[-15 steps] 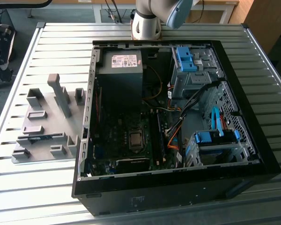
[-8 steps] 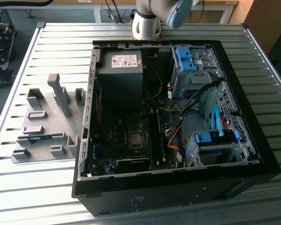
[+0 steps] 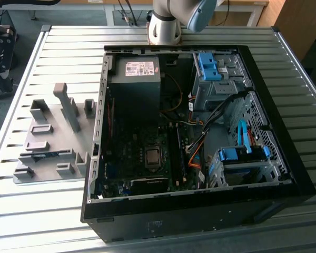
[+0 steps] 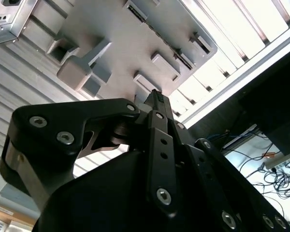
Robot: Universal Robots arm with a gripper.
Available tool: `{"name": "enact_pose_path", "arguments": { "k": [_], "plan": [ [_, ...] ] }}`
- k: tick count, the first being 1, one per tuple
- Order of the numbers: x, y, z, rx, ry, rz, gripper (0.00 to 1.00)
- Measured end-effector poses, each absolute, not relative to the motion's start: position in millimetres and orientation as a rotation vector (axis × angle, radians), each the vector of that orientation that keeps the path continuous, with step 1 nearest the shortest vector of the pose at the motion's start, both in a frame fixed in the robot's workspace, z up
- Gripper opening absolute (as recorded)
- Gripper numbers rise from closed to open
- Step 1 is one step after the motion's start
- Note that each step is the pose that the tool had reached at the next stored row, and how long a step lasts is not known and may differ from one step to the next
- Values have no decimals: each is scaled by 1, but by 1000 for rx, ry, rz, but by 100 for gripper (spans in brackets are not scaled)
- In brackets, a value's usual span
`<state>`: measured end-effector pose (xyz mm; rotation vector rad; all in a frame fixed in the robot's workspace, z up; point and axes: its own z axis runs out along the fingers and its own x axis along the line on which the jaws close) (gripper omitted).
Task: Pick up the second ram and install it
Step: 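Pick up the second ram and move it above second insertion slot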
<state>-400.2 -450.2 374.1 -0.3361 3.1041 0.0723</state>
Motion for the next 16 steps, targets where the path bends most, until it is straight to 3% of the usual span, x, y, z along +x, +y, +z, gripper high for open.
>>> {"name": "enact_pose_path", "arguments": {
  "k": [16],
  "plan": [
    [-400, -452, 373, -548, 3077, 74, 10]
  ]
}}
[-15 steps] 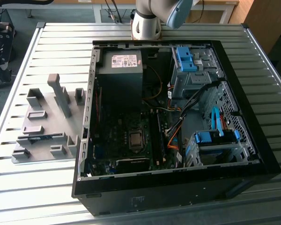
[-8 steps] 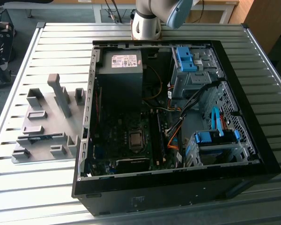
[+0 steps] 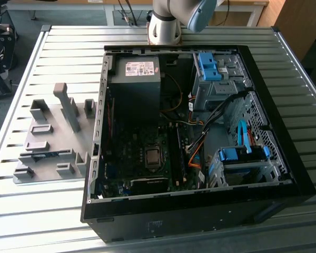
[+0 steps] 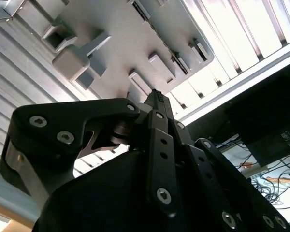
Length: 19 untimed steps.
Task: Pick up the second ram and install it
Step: 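Pick up the second ram and move it above second insertion slot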
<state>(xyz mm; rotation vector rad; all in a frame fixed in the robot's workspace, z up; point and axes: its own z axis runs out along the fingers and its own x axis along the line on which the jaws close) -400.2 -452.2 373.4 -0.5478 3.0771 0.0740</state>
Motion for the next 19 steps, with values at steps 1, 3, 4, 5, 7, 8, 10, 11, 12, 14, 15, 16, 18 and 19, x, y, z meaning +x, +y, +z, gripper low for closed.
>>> {"name": "enact_pose_path", "arguments": {
  "k": [1, 3, 4, 5, 7, 8, 10, 11, 12, 14, 15, 16, 18, 19],
  "plan": [
    [-400, -452, 373, -562, 3075, 74, 10],
    [-400, -452, 373, -591, 3070, 74, 10],
    [-400, -452, 373, -606, 3067, 74, 10],
    [-400, -453, 373, -621, 3064, 75, 10],
    [-400, -453, 373, -649, 3059, 75, 10],
    [-400, -453, 373, -663, 3056, 75, 10],
    [-400, -453, 373, -690, 3051, 75, 10],
    [-400, -453, 373, -704, 3048, 75, 10],
    [-400, -453, 373, -717, 3045, 75, 10],
    [-400, -453, 373, -742, 3039, 75, 10],
    [-400, -453, 373, -755, 3036, 76, 10],
    [-400, -454, 373, -768, 3033, 76, 10],
    [-400, -454, 373, -793, 3027, 76, 10],
    [-400, -454, 373, -806, 3024, 76, 10]
  ]
}}
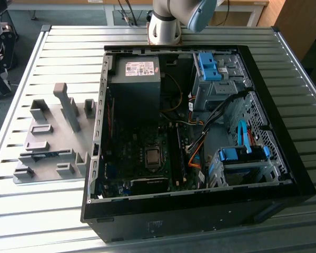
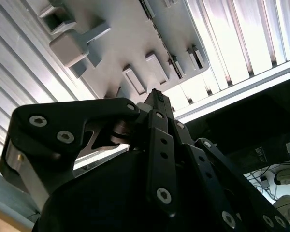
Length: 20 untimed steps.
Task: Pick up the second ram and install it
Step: 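Pick up the second ram and move it above second insertion slot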
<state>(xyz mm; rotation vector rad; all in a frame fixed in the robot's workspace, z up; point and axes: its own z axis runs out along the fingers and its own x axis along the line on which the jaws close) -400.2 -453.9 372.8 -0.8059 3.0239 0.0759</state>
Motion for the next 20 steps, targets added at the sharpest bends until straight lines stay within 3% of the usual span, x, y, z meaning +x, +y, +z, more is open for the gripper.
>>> {"name": "enact_pose_path", "arguments": {
  "k": [20],
  "plan": [
    [-400, -454, 370, -1128, 2925, 77, 10]
  ]
}}
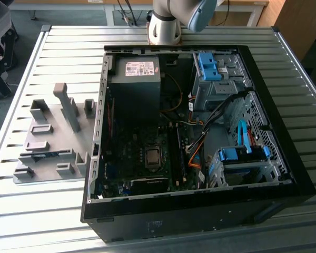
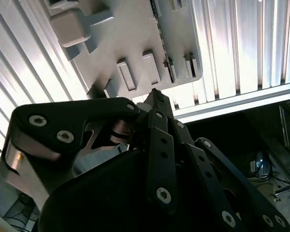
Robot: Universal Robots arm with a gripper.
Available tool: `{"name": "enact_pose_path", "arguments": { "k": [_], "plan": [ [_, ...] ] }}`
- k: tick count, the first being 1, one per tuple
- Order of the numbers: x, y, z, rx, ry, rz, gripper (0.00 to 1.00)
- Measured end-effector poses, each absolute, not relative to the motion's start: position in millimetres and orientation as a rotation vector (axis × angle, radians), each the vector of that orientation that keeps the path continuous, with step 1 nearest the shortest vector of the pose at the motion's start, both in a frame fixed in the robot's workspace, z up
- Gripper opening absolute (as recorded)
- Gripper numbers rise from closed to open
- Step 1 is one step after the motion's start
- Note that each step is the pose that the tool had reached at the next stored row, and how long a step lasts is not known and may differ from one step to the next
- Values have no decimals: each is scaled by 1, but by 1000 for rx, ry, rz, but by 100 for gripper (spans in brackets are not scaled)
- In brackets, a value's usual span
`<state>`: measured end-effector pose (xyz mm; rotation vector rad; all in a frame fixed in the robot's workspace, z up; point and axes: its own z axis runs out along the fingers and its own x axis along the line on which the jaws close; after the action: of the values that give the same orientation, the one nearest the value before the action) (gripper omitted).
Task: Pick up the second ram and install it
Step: 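Pick up the second ram and move it above second insertion slot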
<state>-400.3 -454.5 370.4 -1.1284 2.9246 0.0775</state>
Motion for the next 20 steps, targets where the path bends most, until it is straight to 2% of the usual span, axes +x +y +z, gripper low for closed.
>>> {"name": "enact_pose_path", "arguments": {
  "k": [20],
  "plan": [
    [-400, -456, 370, -1232, 2884, 78, 10]
  ]
}}
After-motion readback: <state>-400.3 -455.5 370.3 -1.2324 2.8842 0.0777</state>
